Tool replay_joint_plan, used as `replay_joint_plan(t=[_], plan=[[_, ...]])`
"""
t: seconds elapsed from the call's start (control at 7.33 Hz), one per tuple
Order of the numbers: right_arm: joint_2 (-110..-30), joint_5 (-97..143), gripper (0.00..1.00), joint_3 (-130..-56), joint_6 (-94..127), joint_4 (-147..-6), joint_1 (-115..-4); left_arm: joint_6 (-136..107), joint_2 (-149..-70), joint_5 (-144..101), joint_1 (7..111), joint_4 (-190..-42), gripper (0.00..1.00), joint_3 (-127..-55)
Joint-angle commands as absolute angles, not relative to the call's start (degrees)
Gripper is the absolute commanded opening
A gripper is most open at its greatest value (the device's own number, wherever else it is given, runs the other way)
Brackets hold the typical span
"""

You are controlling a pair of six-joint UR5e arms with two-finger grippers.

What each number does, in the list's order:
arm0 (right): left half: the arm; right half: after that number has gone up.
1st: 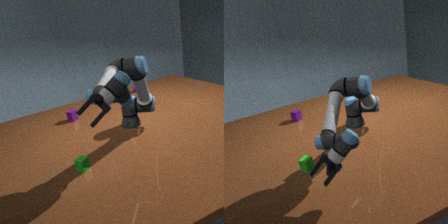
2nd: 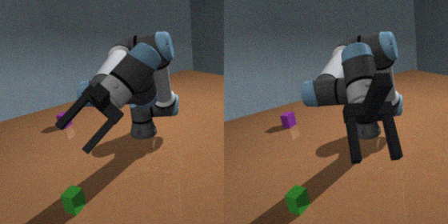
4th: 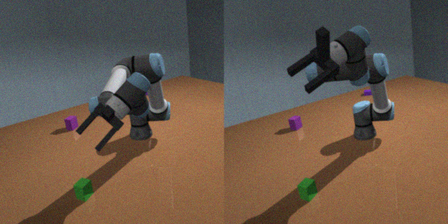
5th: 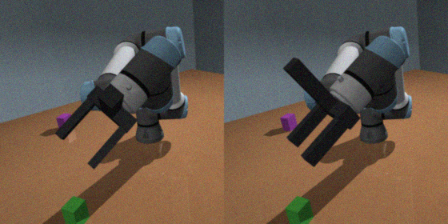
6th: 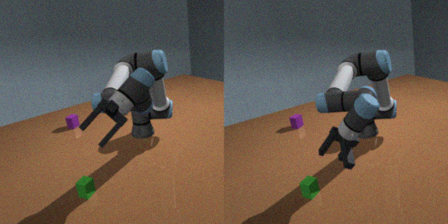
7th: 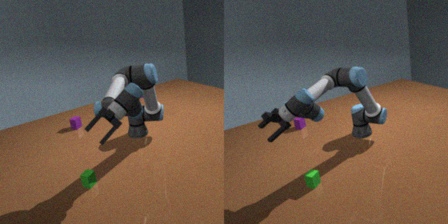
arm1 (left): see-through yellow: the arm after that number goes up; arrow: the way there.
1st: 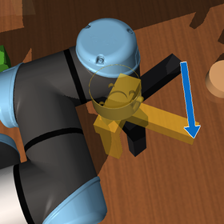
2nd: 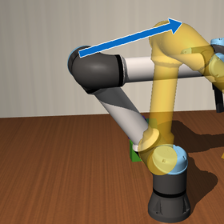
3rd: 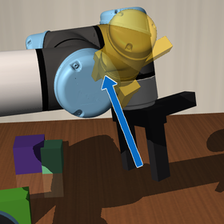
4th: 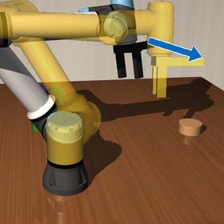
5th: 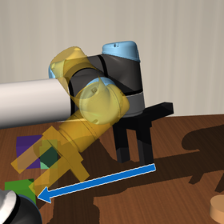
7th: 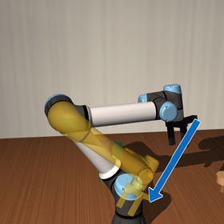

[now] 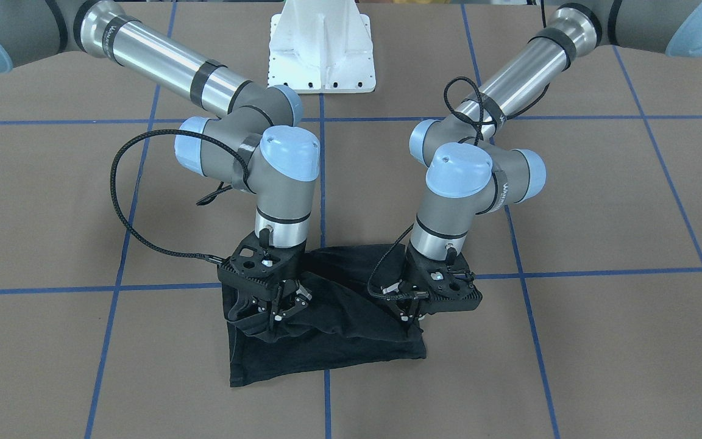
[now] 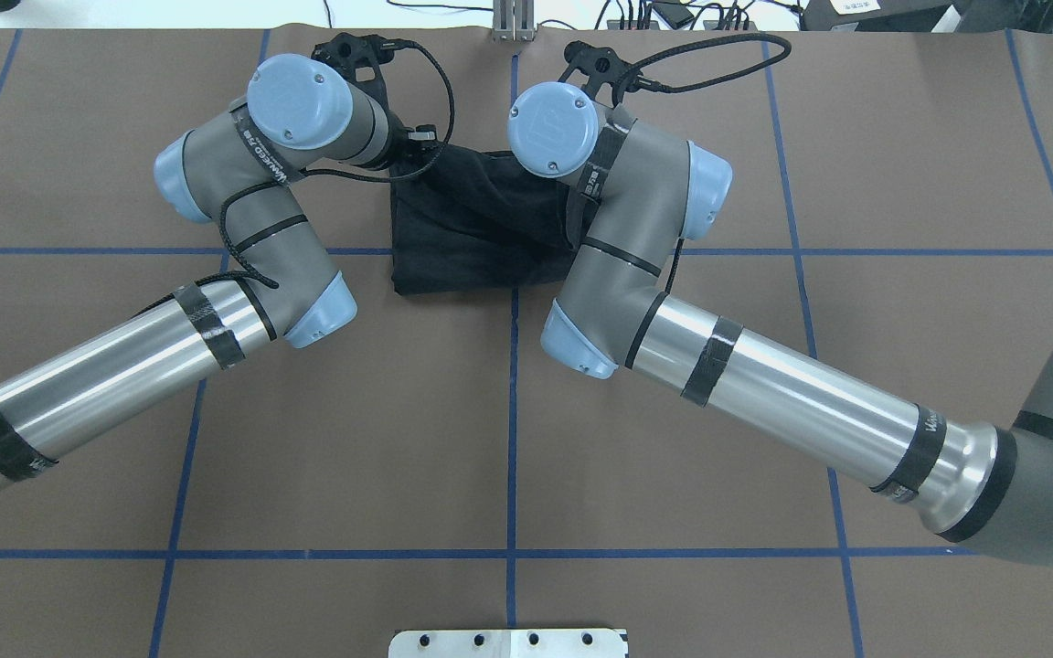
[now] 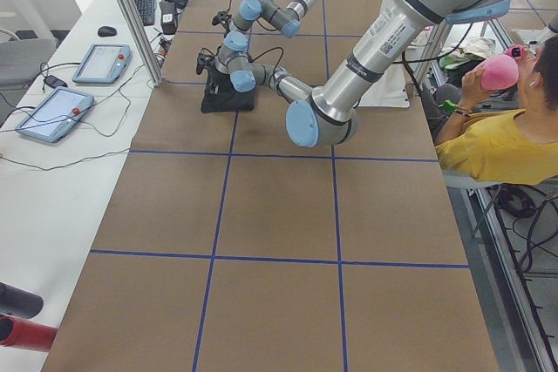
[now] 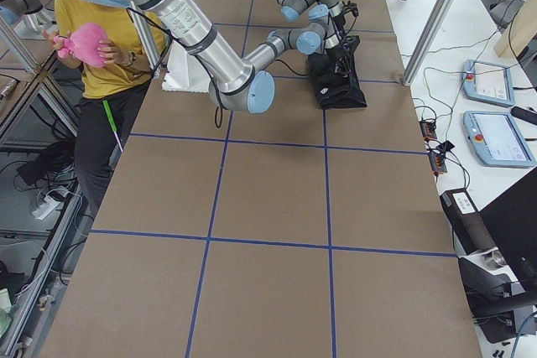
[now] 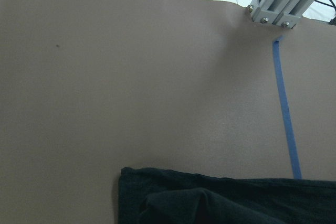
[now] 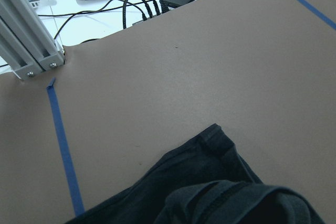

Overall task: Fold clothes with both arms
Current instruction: 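Lift the near edge with both grippers and fold it toward the far edge, then release the shirt and withdraw the left gripper while the right gripper presses the fold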

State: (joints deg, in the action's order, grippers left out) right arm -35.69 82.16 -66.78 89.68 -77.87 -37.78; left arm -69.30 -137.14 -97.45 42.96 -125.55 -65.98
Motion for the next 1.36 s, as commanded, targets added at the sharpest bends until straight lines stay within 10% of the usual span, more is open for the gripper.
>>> replay_joint_plan(t=[0.0,0.68,0.82,1.09,1.23], plan=[[-35.2,85.8,0.99,-66.4,87.9,-77.9,-40.5,-64.6,-137.1,-97.5,43.3,-126.4,1.00,-66.4],[-31.9,92.8,1.00,-68.2,85.5,-78.6,-38.9,-49.4,-127.4,-109.0,49.1,-127.3,1.00,-79.1],[-31.9,87.5,0.88,-68.1,85.5,-78.6,-35.4,-48.4,-126.1,-109.6,49.6,-127.4,1.00,-79.9],[-32.7,84.2,0.08,-68.0,85.5,-78.7,-31.1,-48.9,-126.1,-109.6,49.5,-127.4,1.00,-79.9],[-32.7,81.9,0.00,-67.9,85.5,-80.7,-29.7,-49.0,-126.0,-109.6,49.5,-127.4,1.00,-80.0]])
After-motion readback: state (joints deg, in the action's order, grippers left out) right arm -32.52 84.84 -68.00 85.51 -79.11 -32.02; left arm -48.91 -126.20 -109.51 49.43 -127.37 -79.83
